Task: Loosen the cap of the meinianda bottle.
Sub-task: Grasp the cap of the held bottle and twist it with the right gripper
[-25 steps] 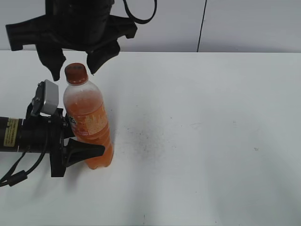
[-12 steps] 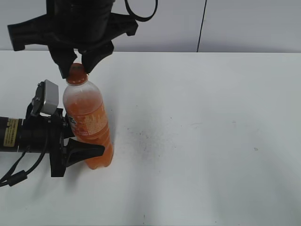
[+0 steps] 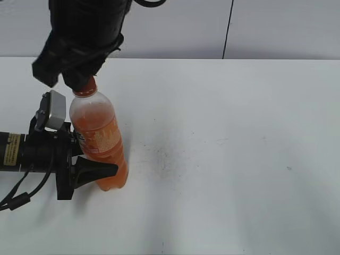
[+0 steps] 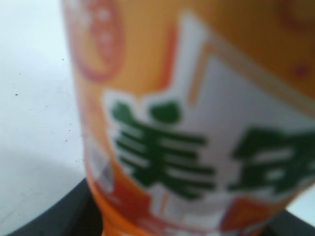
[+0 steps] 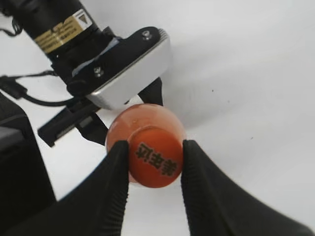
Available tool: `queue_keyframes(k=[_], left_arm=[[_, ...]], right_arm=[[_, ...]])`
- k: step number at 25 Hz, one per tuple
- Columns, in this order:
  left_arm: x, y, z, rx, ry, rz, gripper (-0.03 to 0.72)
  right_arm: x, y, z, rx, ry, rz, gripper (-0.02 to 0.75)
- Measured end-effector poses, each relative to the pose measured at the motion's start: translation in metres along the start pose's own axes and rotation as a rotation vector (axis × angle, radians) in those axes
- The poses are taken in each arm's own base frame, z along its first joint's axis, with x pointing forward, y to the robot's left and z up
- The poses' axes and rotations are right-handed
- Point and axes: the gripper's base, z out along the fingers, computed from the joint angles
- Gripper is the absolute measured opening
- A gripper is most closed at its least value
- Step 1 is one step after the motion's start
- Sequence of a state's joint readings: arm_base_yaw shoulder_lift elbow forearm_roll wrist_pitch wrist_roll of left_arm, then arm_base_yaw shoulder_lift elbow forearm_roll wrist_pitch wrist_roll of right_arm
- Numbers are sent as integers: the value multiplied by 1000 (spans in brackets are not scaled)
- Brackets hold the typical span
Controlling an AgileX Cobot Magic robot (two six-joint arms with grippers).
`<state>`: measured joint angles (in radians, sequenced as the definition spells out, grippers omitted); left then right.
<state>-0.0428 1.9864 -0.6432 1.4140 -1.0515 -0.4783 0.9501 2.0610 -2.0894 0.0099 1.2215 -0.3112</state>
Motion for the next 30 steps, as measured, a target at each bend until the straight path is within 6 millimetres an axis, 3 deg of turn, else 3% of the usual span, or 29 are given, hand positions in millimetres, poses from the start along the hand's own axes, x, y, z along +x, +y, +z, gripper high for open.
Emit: queue_keyframes(k=[7,15,19,23,26,30], left_arm=[[0,-1,0,9,4,6,398],[0,-1,0,10,6,7,398],[1,-1,0,14,8,9,398],[1,-1,0,14,8,9,398],[1,-1,0,14,8,9,398],[1,-1,0,15,8,10,398]], right_arm=[[-1,0,-1,2,-6,-543,238],[-1,0,-2,2,-9,-600,255],[-8,-2,-13,22,-48,-406,374],[-16,-4,-29,29,-109,48,491],[-17,-5,-31,13,-121,373,501],[-13,-3,-24,-6,-94,519,475]])
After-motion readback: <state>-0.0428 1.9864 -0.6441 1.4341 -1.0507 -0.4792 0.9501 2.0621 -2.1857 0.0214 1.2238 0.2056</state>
